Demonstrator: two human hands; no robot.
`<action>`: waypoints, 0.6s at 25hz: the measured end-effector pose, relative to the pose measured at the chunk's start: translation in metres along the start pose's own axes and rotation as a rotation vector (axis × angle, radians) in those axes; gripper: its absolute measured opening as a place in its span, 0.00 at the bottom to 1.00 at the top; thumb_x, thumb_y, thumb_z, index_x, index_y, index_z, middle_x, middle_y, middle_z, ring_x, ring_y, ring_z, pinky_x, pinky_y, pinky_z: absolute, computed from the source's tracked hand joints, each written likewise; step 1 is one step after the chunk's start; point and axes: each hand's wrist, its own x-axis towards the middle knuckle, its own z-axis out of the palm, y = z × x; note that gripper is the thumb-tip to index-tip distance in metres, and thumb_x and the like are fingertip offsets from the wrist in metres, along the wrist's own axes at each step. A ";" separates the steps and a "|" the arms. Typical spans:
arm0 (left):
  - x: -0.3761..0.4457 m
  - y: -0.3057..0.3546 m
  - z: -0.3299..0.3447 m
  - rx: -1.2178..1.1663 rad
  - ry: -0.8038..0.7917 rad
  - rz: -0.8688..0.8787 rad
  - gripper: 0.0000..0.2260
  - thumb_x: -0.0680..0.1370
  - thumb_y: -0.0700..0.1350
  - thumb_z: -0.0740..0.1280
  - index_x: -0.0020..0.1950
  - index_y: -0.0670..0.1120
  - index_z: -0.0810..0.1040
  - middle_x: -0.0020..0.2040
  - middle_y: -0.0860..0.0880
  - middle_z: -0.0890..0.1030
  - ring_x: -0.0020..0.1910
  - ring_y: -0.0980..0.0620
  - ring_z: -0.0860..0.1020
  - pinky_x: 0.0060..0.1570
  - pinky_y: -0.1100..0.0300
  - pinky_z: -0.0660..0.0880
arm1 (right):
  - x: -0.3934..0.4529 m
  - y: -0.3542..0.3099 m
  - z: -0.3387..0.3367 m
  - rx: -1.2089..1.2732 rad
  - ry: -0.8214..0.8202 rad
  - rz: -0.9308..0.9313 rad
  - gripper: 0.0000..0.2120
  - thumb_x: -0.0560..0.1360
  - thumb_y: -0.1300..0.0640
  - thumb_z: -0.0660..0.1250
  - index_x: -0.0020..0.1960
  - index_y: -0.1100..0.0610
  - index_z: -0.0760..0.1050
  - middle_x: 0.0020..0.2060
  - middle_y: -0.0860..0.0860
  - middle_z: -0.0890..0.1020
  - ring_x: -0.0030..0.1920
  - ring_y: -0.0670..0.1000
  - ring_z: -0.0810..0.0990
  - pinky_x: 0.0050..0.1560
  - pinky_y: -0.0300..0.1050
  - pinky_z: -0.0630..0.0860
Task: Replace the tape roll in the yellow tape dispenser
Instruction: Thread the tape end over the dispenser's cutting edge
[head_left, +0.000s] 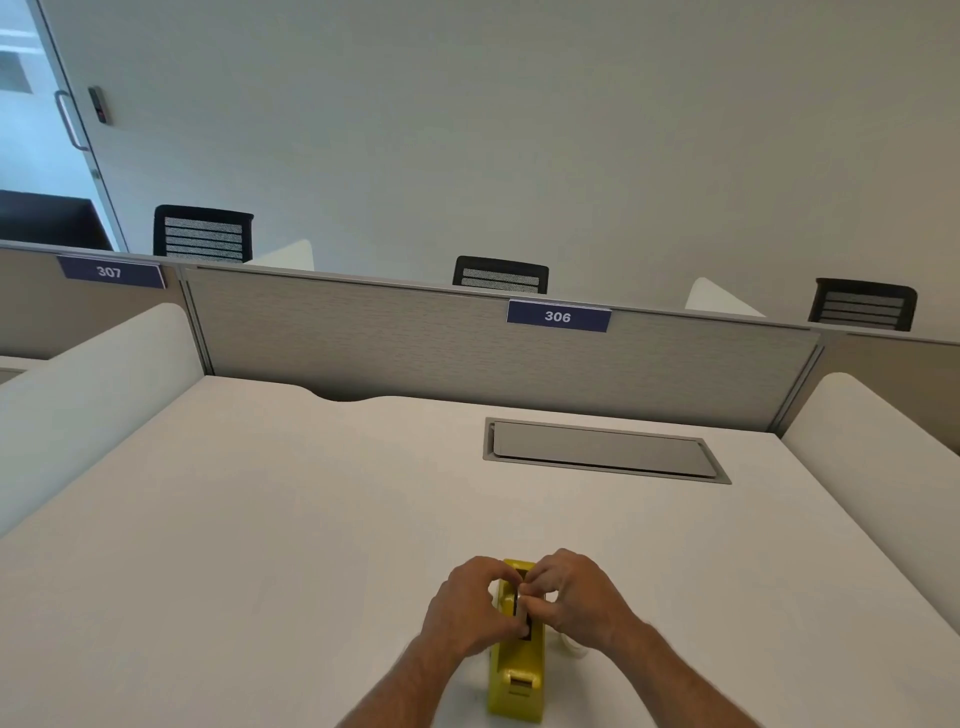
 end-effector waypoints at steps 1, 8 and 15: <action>0.000 0.000 0.000 -0.002 0.002 0.002 0.25 0.63 0.58 0.79 0.59 0.59 0.78 0.66 0.58 0.75 0.60 0.54 0.76 0.59 0.53 0.79 | 0.000 0.000 0.000 0.000 0.002 -0.001 0.08 0.71 0.47 0.70 0.48 0.45 0.85 0.45 0.42 0.85 0.47 0.44 0.76 0.47 0.44 0.76; 0.000 0.001 0.000 0.009 0.001 -0.020 0.26 0.63 0.58 0.80 0.59 0.60 0.79 0.66 0.58 0.75 0.60 0.54 0.76 0.60 0.54 0.78 | -0.001 -0.001 0.003 -0.028 0.025 0.010 0.13 0.69 0.43 0.67 0.47 0.46 0.85 0.44 0.42 0.85 0.46 0.43 0.76 0.46 0.43 0.77; 0.000 0.002 0.001 0.033 0.008 -0.024 0.25 0.63 0.58 0.79 0.58 0.60 0.79 0.66 0.58 0.76 0.59 0.54 0.77 0.59 0.54 0.79 | -0.002 -0.004 0.008 -0.025 0.067 0.036 0.11 0.70 0.43 0.67 0.44 0.45 0.85 0.42 0.41 0.84 0.45 0.43 0.75 0.43 0.40 0.75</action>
